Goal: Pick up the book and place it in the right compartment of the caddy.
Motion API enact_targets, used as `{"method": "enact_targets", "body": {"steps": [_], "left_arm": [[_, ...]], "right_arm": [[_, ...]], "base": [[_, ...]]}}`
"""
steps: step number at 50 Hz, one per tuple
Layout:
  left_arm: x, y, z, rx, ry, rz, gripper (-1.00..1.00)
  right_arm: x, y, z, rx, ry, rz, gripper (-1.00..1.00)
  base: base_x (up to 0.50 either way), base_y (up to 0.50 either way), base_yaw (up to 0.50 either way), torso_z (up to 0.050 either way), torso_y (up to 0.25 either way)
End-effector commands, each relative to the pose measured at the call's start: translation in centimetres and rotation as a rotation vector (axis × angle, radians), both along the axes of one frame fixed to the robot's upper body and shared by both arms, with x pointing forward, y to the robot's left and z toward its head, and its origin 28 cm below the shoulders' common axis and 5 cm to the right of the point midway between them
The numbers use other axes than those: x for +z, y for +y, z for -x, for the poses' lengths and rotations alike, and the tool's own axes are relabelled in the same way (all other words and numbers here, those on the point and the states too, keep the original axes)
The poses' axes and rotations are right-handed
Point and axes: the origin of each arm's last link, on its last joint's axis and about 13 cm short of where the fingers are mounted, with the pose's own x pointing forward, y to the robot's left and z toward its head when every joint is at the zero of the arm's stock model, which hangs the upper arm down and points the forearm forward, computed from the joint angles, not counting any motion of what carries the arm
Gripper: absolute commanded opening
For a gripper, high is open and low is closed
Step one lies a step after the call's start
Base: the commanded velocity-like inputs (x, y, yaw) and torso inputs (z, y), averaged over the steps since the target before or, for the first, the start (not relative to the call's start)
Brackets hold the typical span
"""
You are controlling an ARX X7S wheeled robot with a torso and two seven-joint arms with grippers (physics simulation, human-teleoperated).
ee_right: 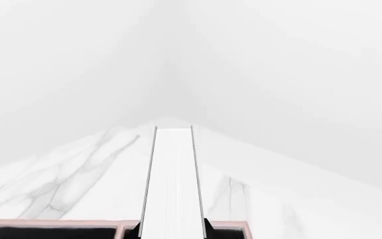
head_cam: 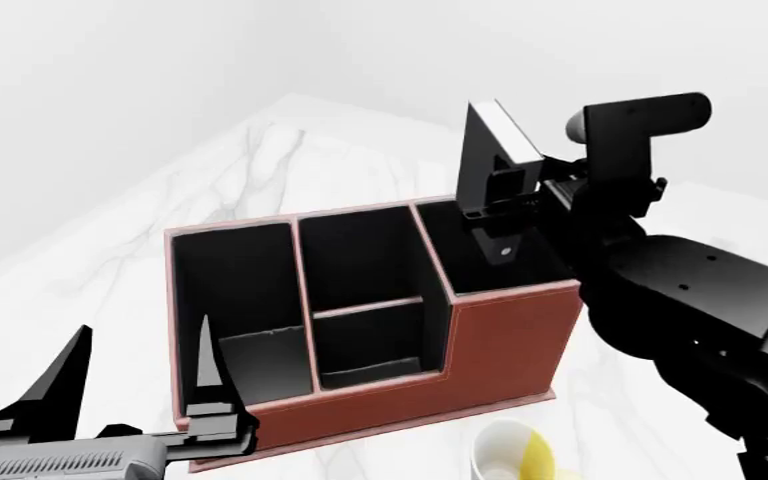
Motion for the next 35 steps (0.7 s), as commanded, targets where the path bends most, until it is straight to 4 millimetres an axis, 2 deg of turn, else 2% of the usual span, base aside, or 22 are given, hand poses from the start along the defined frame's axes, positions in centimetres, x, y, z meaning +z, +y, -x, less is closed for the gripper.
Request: {"method": "enact_targets", "body": {"steps": [1, 35], "left_arm": [[0.0, 0.0, 0.0, 0.0, 0.001, 0.001, 1.0], [0.0, 0.0, -0.1, -0.001, 0.002, 0.002, 1.0]], "right_arm": [[0.3, -0.4, -0.4, -0.027, -0.037, 0.015, -1.0], [-1.9, -0.4, -0.7, -0.016, 0.012, 0.016, -1.0]], "base": [[0.0, 0.0, 0.0, 0.0, 0.0], [0.0, 0.0, 0.0, 0.0, 0.002]]}}
